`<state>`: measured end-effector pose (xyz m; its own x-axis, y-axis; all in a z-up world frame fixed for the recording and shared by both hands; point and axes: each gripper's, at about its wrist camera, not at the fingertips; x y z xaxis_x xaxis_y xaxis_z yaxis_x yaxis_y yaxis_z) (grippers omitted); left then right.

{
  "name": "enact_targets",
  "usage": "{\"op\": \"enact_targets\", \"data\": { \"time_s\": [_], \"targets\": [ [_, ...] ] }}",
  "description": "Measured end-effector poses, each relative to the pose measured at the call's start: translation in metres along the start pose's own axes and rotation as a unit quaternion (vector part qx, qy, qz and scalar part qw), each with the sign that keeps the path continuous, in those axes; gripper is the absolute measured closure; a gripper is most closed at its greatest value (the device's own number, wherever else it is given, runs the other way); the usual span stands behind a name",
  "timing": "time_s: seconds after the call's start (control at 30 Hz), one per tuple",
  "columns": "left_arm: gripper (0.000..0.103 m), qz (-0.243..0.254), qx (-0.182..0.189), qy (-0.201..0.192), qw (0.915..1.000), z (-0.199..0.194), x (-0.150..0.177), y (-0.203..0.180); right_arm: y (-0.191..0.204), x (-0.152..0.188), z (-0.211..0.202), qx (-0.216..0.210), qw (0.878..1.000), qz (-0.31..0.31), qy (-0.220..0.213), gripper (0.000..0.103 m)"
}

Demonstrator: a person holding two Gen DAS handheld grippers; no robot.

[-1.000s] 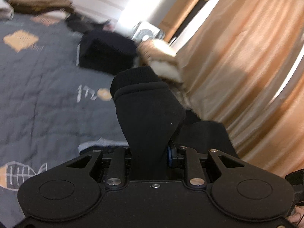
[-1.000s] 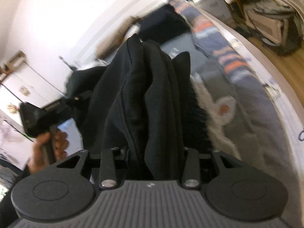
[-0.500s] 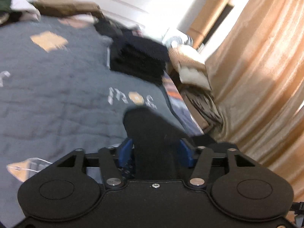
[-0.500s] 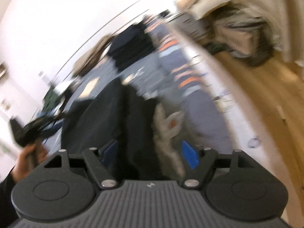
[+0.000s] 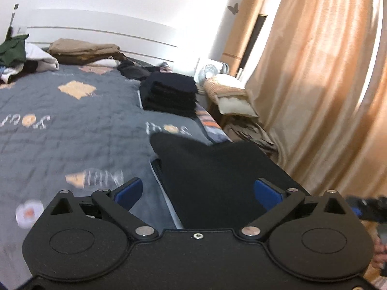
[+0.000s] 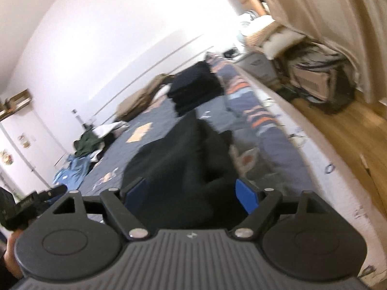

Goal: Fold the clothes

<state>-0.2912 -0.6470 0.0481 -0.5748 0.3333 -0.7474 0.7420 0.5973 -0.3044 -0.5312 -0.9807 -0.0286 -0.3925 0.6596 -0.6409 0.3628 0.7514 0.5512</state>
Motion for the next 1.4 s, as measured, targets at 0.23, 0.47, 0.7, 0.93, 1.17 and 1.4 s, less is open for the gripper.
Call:
{"op": "enact_targets", "data": {
  "time_s": [0.23,0.47,0.7,0.93,1.17,1.4],
  "targets": [
    [0.001,0.028,0.010,0.004,0.9996,-0.030,0.049,-0.029,0.028,0.015,-0.016,-0.004,1.000,-0.014,-0.009,0.021],
    [0.000,0.052,0.019,0.007,0.9984,-0.032,0.077,-0.037,0.037,0.028,-0.025,0.002,1.000,-0.007,-0.030,0.019],
    [0.000,0.072,0.007,0.012,0.9973,0.000,0.089,-0.032,0.039,0.031,-0.002,0.032,0.998,-0.026,-0.039,0.019],
    [0.000,0.084,-0.009,0.005,0.9964,0.019,0.084,-0.033,0.049,0.013,0.030,0.032,0.998,-0.045,-0.042,0.019],
    [0.000,0.093,-0.005,-0.017,0.9955,0.022,0.074,-0.040,0.056,0.007,0.044,0.012,0.997,-0.063,-0.030,0.019],
    [0.000,0.082,-0.007,-0.034,0.9960,0.023,0.067,-0.038,0.057,0.019,0.054,0.042,0.998,-0.052,0.016,0.019]
  ]
}}
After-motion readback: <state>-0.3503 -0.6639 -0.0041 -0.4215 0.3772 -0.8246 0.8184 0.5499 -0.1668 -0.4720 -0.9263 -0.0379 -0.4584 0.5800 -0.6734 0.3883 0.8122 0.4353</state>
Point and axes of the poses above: each gripper's, at about its wrist camera, not at the fingertips, and z roughly the way its jaws point, y to its left, x to its underside, and after that the axes turned 11 degrees about y, right-handed
